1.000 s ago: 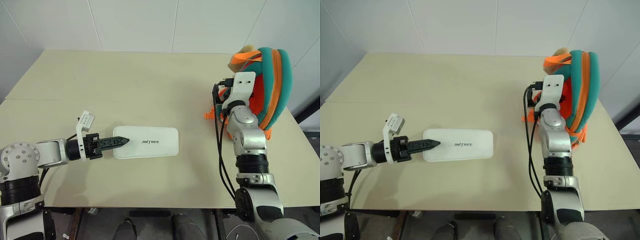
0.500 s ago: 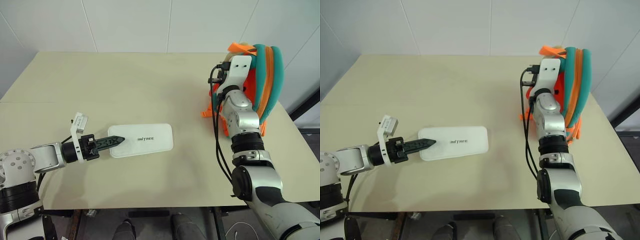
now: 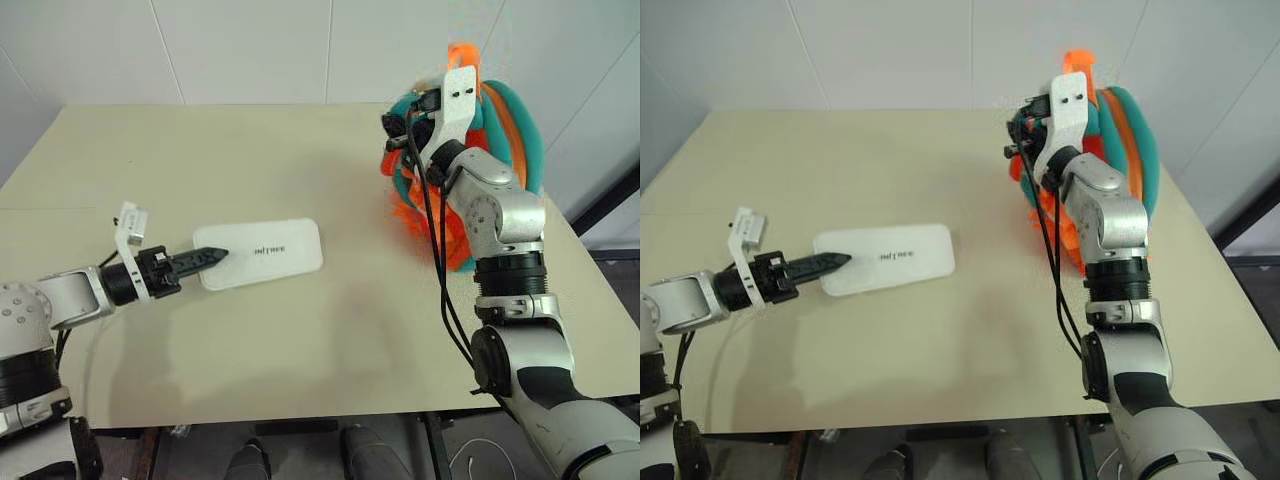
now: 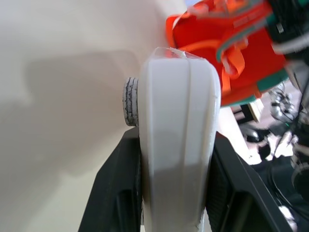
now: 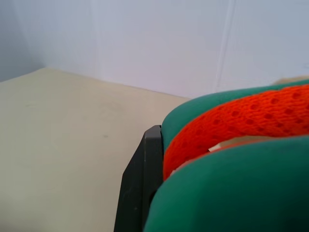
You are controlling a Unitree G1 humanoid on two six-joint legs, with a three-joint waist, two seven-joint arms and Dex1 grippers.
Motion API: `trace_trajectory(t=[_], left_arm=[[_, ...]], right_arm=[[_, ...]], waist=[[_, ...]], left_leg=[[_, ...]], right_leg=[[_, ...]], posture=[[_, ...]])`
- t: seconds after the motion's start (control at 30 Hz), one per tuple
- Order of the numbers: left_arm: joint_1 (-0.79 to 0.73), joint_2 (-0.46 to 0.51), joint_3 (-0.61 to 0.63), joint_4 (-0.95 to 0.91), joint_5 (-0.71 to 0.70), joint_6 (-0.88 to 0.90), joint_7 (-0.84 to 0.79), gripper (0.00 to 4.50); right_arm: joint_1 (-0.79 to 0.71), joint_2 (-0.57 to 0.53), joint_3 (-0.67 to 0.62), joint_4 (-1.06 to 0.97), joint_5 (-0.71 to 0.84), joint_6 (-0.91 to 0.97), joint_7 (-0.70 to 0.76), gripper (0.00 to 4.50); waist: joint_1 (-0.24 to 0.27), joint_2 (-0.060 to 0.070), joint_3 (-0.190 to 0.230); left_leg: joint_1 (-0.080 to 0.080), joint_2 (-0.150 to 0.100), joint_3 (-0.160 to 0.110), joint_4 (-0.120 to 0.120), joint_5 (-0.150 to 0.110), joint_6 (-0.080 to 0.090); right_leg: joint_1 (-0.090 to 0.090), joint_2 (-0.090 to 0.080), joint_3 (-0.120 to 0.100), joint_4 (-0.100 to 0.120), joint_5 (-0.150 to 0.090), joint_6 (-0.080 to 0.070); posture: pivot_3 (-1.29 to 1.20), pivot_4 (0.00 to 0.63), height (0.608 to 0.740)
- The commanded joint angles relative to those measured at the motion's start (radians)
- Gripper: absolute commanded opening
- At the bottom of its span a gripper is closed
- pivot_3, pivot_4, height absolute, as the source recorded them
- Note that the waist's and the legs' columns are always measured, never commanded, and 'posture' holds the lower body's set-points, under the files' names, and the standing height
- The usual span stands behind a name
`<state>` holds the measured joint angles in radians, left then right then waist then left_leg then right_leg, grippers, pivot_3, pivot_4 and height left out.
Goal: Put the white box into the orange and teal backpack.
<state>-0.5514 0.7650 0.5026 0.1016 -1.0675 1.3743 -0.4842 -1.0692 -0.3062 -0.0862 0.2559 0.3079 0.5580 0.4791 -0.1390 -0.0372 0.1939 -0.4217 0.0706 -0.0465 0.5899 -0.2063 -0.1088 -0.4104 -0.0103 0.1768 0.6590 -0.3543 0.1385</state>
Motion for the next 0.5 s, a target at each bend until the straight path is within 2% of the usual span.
trace_trajectory(t=[0.03, 0.3, 0.5], left_arm=[[-0.048, 0.041, 0.041, 0.056, 0.031, -0.081, -0.040, 1.25], [-0.080, 0.127, 0.049, 0.165, 0.107, -0.187, -0.102, 1.25], [-0.111, 0.166, 0.056, 0.236, 0.144, -0.234, -0.132, 1.25]], right_arm=[[0.007, -0.024, 0.025, -0.162, 0.085, 0.070, 0.113, 0.00], [0.061, -0.094, 0.070, -0.368, 0.229, 0.214, 0.306, 0.00], [0.055, -0.136, 0.060, -0.443, 0.336, 0.255, 0.415, 0.00]], waist=[[0.002, 0.000, 0.000], [0.002, 0.000, 0.000], [0.004, 0.000, 0.000]], left_leg=[[0.000, 0.000, 0.000, 0.000, 0.000, 0.000], [-0.001, 0.000, 0.000, -0.001, 0.000, 0.000], [-0.001, 0.000, 0.000, -0.001, -0.001, 0.001]], right_leg=[[0.000, 0.000, 0.000, 0.000, 0.000, 0.000], [-0.001, 0.000, 0.000, -0.001, 0.000, 0.000], [-0.001, 0.000, -0.001, -0.001, -0.001, -0.001]], posture=[[0.00, 0.150, 0.740], [0.00, 0.150, 0.740], [0.00, 0.150, 0.740]])
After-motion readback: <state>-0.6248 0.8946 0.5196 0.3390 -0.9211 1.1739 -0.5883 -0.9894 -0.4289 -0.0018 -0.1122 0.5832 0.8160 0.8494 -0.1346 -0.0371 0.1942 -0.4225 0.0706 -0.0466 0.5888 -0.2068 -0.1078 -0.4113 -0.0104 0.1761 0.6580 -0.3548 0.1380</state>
